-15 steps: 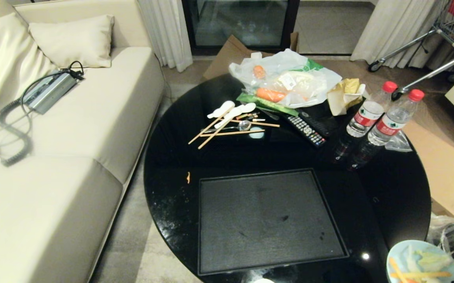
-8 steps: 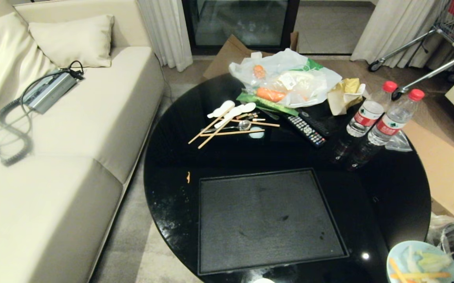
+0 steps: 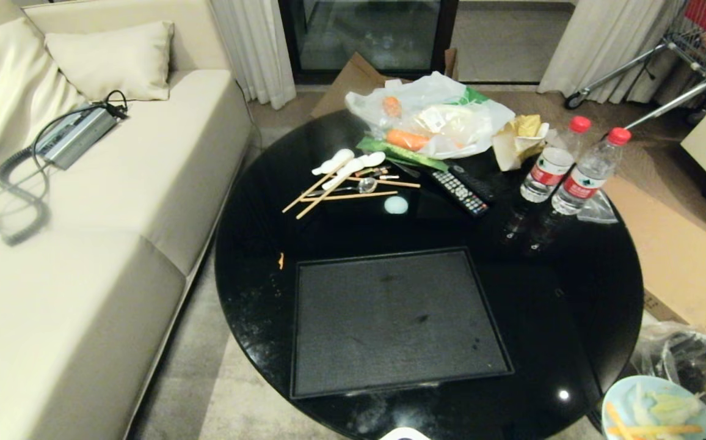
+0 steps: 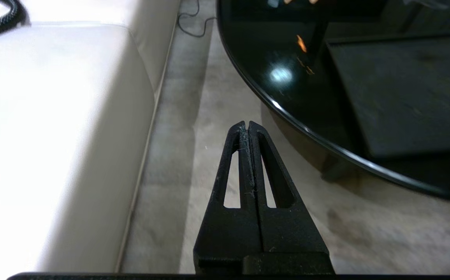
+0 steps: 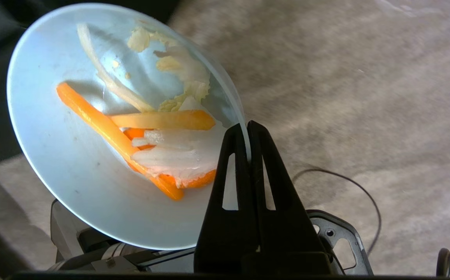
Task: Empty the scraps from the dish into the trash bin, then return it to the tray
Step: Move the bowl over the trash can
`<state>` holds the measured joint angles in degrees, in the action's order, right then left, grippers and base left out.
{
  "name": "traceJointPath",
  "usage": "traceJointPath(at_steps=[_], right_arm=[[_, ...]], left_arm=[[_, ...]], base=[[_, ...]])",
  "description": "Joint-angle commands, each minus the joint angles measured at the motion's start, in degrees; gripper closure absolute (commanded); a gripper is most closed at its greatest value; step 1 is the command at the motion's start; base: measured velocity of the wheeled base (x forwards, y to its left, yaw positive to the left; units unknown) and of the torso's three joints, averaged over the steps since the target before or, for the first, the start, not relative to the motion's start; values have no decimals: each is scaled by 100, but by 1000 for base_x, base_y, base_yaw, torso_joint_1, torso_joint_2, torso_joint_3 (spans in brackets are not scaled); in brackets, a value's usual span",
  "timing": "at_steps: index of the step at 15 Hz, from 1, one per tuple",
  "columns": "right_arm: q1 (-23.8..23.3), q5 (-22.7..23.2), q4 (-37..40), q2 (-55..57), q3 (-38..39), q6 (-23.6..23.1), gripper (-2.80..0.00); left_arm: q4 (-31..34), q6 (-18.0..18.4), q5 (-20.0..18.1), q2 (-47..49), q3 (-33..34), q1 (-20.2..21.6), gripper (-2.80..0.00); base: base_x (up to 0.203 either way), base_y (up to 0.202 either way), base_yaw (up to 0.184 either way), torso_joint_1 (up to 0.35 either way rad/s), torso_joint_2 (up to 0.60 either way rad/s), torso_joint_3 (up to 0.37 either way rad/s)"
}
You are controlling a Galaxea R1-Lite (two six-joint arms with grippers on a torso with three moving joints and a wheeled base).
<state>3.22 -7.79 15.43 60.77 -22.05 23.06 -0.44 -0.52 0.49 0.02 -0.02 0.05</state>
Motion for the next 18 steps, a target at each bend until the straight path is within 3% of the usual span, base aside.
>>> traceJointPath(at_steps=[1,5,18], right_arm=[[3,-3,4,5,-1,14,0],[3,-3,4,4,-1,14,0],[3,-3,-5,2,131,14,0]], left_arm=[[0,-9,4,-2,2,-5,0],[0,-1,4,-2,2,-5,0],[0,-9,-5,-2,2,-5,0]], base=[[-196,-193,-1,-4,1,7],[-113,-129,-4,-3,4,4],[0,0,0,0,0,0]])
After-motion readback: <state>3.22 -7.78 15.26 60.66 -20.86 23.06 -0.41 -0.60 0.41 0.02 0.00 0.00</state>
